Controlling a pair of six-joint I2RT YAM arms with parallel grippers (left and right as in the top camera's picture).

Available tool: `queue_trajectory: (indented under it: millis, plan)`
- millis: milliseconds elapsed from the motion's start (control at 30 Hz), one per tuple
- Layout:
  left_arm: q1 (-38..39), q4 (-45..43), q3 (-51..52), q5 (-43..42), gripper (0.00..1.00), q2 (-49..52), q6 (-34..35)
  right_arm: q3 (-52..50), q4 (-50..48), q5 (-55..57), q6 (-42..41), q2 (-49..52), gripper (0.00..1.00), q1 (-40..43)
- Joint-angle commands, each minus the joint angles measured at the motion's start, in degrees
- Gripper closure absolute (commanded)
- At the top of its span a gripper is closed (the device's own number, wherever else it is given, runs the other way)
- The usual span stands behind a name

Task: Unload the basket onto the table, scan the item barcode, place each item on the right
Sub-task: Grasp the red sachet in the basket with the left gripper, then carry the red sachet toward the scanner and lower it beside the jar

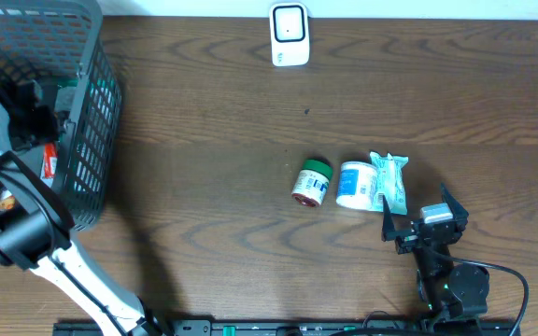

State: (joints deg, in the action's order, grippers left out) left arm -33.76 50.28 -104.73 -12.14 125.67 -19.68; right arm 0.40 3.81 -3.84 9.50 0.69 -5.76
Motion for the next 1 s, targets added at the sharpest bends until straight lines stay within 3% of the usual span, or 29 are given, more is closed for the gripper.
queue_trajectory:
  millis: [0,333,533,733,967]
  plan:
    - [-0.2,-2.4,-3.7,-0.7,0.93,-11.6,5.0,-0.1,0.2,-0.1,0.0,-0.3,0.01,-0.3]
    - [0.4,-3.3,-3.7,-1.9,0.93,-30.0,17.9,-0.1,0.2,-0.1,0.0,-0.3,0.01,-0.3]
    - [4.4,6.5,-3.7,-15.2,0.93,-36.2,22.4,-0.1,0.2,-0.1,0.0,-0.3,0.01,-0.3]
    - [15.5,16.5,0.1,-17.9,0.92,-36.4,22.4,-0.1,0.2,-0.1,0.0,-0.3,0.01,-0.3]
    - [33.5,7.5,17.3,-16.5,0.93,-35.1,25.2,-0.1,0.2,-0.1,0.0,-0.3,0.01,-0.3]
